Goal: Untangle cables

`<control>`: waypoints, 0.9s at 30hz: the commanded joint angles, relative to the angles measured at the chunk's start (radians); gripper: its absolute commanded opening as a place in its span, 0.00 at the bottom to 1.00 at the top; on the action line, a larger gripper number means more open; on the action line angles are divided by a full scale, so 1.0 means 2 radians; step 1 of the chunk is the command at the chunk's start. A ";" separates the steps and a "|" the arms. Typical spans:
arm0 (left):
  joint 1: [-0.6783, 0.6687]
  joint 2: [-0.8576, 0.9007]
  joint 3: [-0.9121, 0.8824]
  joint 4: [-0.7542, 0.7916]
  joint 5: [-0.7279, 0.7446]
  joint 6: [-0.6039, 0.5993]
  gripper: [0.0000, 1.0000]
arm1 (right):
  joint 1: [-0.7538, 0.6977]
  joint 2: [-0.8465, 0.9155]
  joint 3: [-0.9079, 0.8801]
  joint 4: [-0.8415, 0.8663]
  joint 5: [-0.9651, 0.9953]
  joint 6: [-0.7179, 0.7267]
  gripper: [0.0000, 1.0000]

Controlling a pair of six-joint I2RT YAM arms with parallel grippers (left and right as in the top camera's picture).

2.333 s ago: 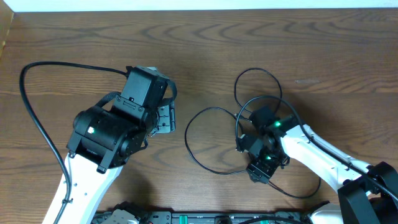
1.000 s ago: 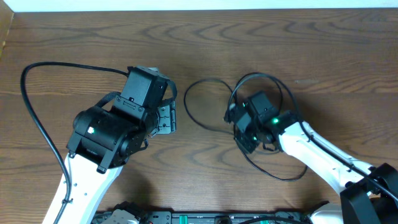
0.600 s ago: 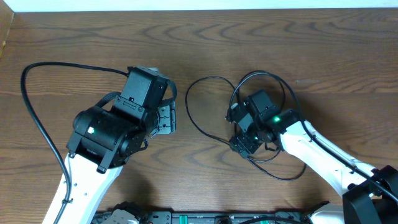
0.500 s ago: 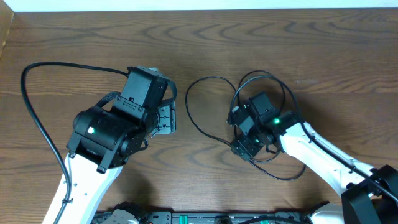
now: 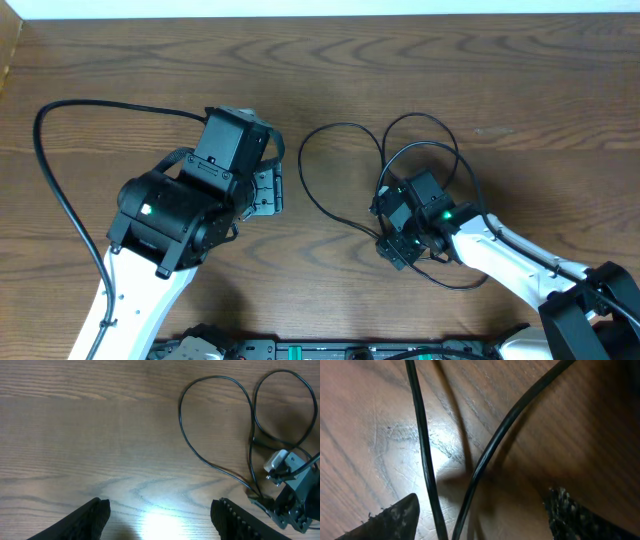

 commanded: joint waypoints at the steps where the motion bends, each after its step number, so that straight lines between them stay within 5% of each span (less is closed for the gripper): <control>1: 0.000 0.000 -0.001 -0.002 -0.001 0.008 0.70 | -0.001 -0.003 -0.023 0.017 -0.001 0.001 0.70; 5: 0.000 0.000 -0.001 -0.001 -0.001 0.008 0.70 | -0.001 -0.003 -0.035 0.036 -0.001 0.001 0.42; 14: 0.000 0.000 -0.001 -0.002 -0.001 0.008 0.70 | -0.001 -0.003 -0.040 0.116 -0.001 0.031 0.02; 27: 0.000 0.000 -0.001 -0.002 -0.001 0.008 0.70 | -0.018 -0.056 0.043 0.202 -0.001 0.061 0.01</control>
